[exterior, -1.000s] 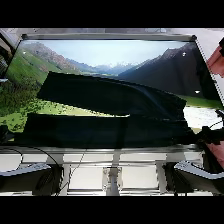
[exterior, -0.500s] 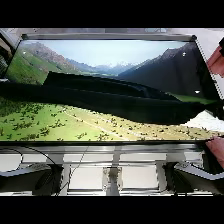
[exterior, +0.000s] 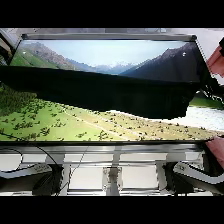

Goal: Fold the clothes and pants, and hang the long-sleeved shirts on hangers.

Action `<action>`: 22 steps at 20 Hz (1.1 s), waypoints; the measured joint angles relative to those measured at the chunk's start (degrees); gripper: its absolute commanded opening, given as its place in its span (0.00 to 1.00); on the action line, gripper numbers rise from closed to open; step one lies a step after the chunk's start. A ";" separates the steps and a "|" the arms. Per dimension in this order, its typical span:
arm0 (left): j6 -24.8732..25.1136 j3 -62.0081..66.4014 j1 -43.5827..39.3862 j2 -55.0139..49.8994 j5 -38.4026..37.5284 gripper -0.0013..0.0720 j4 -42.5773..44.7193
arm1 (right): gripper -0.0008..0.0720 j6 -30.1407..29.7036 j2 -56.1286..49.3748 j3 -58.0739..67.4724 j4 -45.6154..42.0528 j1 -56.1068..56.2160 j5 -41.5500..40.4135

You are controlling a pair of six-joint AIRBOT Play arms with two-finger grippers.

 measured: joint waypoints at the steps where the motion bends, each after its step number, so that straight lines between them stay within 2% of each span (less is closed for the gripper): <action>1: -1.11 0.00 0.22 0.26 0.44 0.06 1.79 | 0.05 0.83 0.07 0.61 -2.32 -0.02 1.09; 4: -6.99 0.00 1.40 1.29 1.05 0.06 11.39 | 0.05 2.34 0.13 1.73 -9.11 -1.11 5.73; 6: -13.07 -0.02 2.47 2.10 1.09 0.05 20.09 | 0.05 2.89 0.13 1.99 -11.91 -2.43 8.66; 12: -24.70 -0.02 3.54 5.01 -3.32 0.05 40.89 | 0.05 3.39 0.11 2.29 -15.41 -4.42 10.64; 16: -30.10 0.00 0.46 5.53 -1.79 0.05 50.34 | 0.05 5.35 -0.07 2.32 -16.87 -2.80 7.06; 22: -35.78 0.02 -9.40 3.21 11.32 0.05 56.74 | 0.05 10.45 -4.37 2.32 -18.60 2.43 -2.43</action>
